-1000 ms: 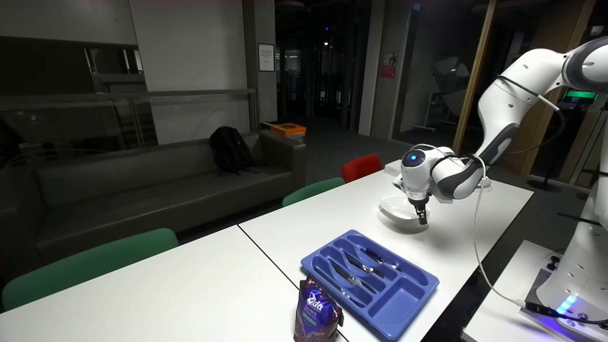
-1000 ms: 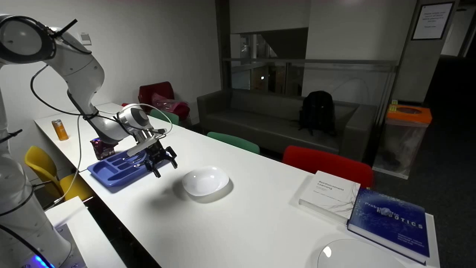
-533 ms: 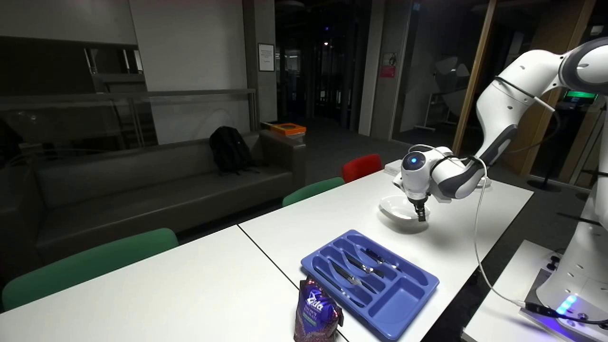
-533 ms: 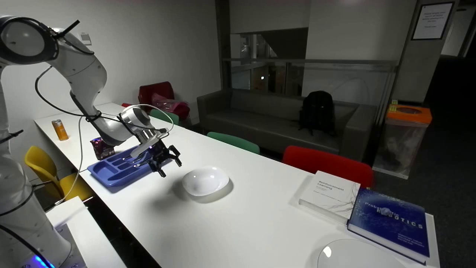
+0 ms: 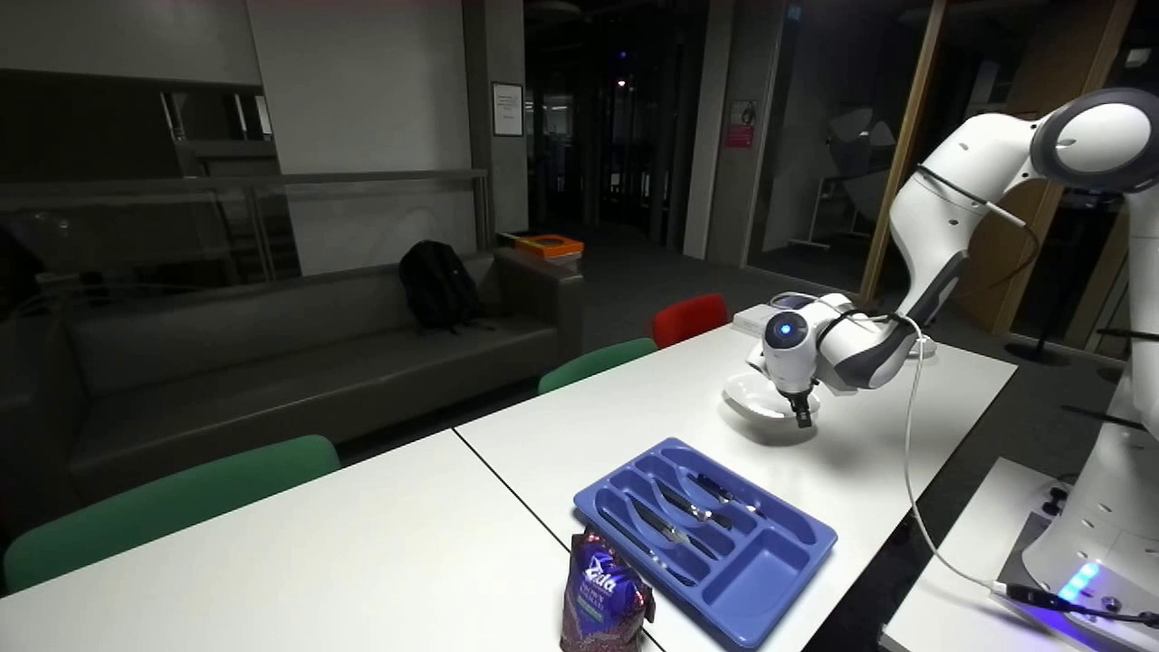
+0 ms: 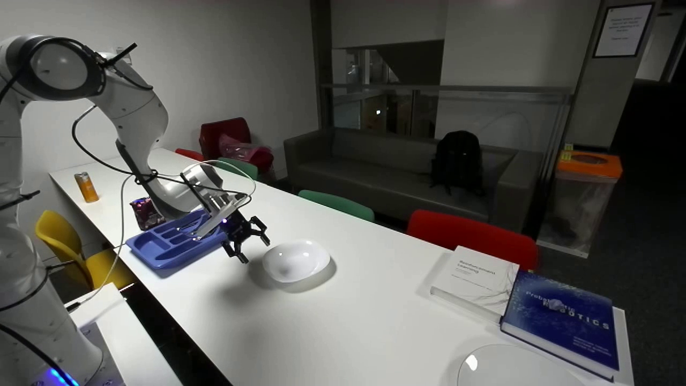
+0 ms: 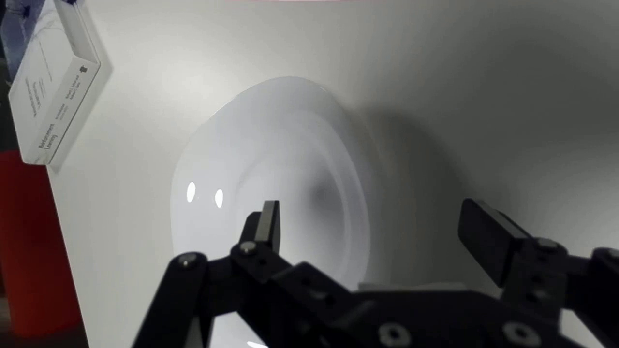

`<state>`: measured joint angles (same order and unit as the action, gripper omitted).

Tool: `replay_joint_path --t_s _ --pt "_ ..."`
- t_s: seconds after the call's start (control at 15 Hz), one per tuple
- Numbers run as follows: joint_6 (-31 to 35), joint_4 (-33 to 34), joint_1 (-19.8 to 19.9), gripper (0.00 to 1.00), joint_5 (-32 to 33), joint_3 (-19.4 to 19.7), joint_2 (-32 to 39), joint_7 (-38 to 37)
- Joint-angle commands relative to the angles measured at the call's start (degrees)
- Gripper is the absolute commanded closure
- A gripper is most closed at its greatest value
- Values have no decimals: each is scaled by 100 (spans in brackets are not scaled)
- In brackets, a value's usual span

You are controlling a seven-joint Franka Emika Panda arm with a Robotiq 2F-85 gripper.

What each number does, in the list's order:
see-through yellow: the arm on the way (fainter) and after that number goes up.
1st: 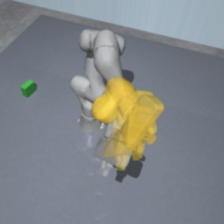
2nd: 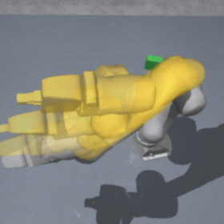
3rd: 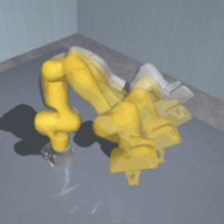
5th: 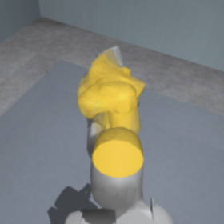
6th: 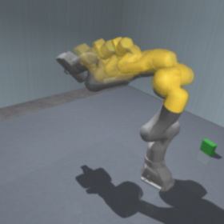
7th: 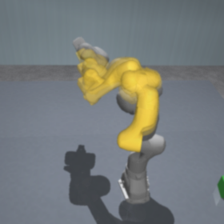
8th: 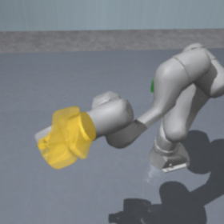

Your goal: Pick up the white plate from the table and move it slightly to the right.

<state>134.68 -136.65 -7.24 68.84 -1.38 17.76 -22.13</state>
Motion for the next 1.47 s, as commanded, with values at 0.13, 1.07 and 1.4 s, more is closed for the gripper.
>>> replay_joint_path --t_s 0.13,1.07,1.4 --pt "47 411 173 0 -190 8 335 -646" --pt "53 481 144 0 -107 -13 440 -757" --pt "62 630 117 0 68 53 506 -1023"
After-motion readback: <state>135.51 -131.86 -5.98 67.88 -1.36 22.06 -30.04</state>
